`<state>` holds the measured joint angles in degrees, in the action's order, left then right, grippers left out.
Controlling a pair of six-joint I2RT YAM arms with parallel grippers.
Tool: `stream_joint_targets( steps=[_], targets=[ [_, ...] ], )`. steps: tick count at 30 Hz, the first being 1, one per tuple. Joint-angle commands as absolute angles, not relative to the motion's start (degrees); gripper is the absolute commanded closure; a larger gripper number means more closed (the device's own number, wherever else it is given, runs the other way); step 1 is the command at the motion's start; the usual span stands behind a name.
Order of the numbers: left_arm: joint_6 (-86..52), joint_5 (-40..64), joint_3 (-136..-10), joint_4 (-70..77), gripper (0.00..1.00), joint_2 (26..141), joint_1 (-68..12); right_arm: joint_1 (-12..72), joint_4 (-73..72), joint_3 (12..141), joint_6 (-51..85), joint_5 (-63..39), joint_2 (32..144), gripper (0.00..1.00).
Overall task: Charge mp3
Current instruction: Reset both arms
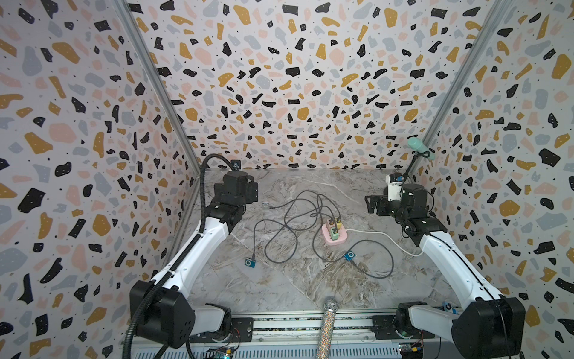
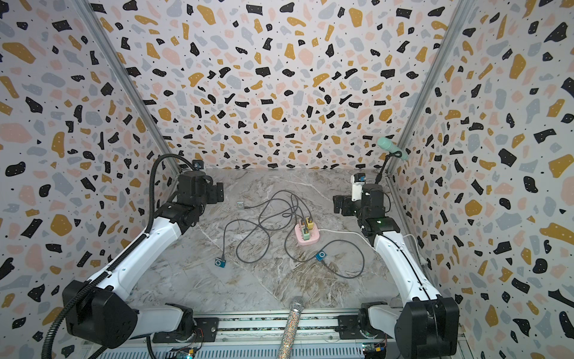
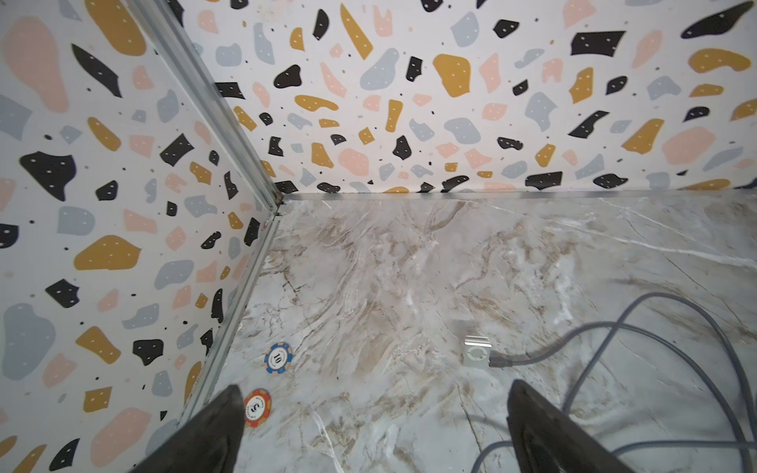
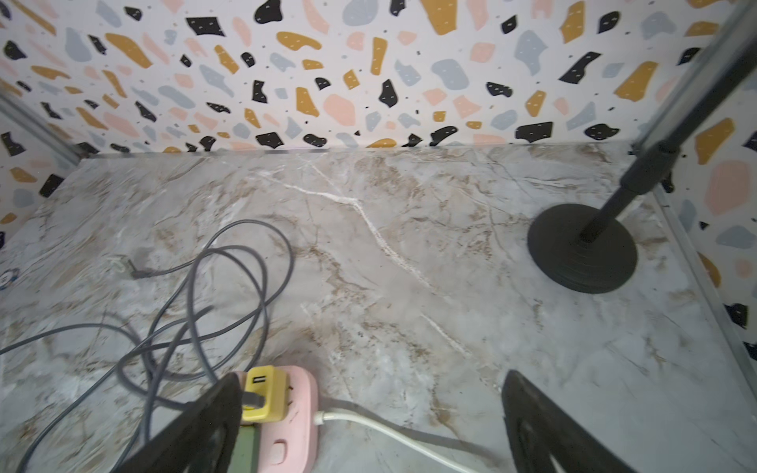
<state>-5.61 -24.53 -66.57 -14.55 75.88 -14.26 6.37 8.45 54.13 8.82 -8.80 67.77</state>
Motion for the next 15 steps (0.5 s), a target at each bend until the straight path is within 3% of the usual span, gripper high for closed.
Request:
stream_joint_targets(
  steps=[1, 6, 15],
  targets=[
    [-5.93, -23.62, -64.40, -7.02, 0.01, 74.40, -10.72, 2.95, 2.06, 51.27, 6.88, -11.65, 66.97, 0.01],
    [-6.88, -17.98, -59.34, -0.91, 0.01, 73.07, -4.43, -2.23, -6.20, 45.84, 7.27, -14.88, 67.76, 0.01],
    [-6.81, -18.60, -43.98, 13.95, 0.00, 70.61, 0.62, -4.62, -27.46, 32.03, 7.81, -13.24, 70.75, 0.01]
  ],
)
